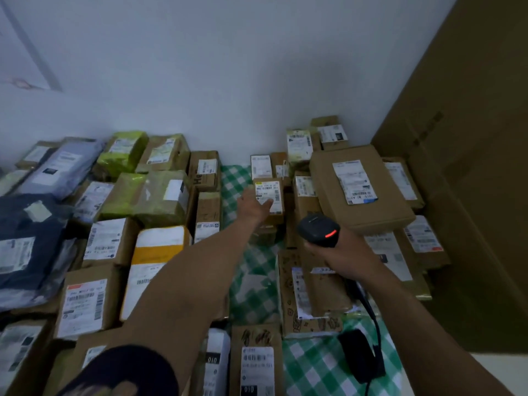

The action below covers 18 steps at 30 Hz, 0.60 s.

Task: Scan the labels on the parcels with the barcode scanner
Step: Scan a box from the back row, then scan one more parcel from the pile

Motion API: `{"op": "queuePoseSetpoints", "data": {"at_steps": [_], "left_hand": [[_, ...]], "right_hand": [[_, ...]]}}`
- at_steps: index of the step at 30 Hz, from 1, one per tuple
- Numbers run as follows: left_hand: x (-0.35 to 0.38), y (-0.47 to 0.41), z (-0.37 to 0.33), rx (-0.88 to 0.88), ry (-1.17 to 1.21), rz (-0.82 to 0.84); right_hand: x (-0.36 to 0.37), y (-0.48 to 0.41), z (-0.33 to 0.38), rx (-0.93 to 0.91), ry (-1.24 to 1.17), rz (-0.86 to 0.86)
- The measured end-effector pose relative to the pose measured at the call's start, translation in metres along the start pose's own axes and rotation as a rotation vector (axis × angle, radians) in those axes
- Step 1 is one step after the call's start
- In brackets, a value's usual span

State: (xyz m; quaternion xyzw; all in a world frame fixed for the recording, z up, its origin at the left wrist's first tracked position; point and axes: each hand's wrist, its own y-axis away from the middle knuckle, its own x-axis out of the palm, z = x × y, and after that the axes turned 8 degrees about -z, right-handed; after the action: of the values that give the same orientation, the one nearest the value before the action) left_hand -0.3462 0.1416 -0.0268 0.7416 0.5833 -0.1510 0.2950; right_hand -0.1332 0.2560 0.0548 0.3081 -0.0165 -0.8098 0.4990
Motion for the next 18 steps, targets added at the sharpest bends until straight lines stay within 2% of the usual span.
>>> {"op": "queuePoseSetpoints", "data": {"at_steps": [3, 5, 11, 15, 18], "left_hand": [[0.012, -0.022, 0.022, -0.177, 0.113, 0.014], [0.016, -0.026, 0.035, -0.224, 0.177, 0.061], [0.015, -0.011, 0.056, -0.208, 0.480, 0.267], [0.013, -0.010, 0.069, -0.080, 0.475, 0.329], [0.010, -0.005, 0.065, -0.078, 0.461, 0.369]], "right_hand": [[0.007, -0.010, -0.001, 0.017, -0.038, 0.000], [0.011, -0.015, -0.001, 0.034, -0.033, 0.008], [0.018, -0.023, -0.001, 0.084, -0.040, -0.038], [0.019, -0.023, -0.005, 0.107, -0.030, -0.044], [0.020, -0.022, -0.005, 0.119, -0.037, -0.047]]}}
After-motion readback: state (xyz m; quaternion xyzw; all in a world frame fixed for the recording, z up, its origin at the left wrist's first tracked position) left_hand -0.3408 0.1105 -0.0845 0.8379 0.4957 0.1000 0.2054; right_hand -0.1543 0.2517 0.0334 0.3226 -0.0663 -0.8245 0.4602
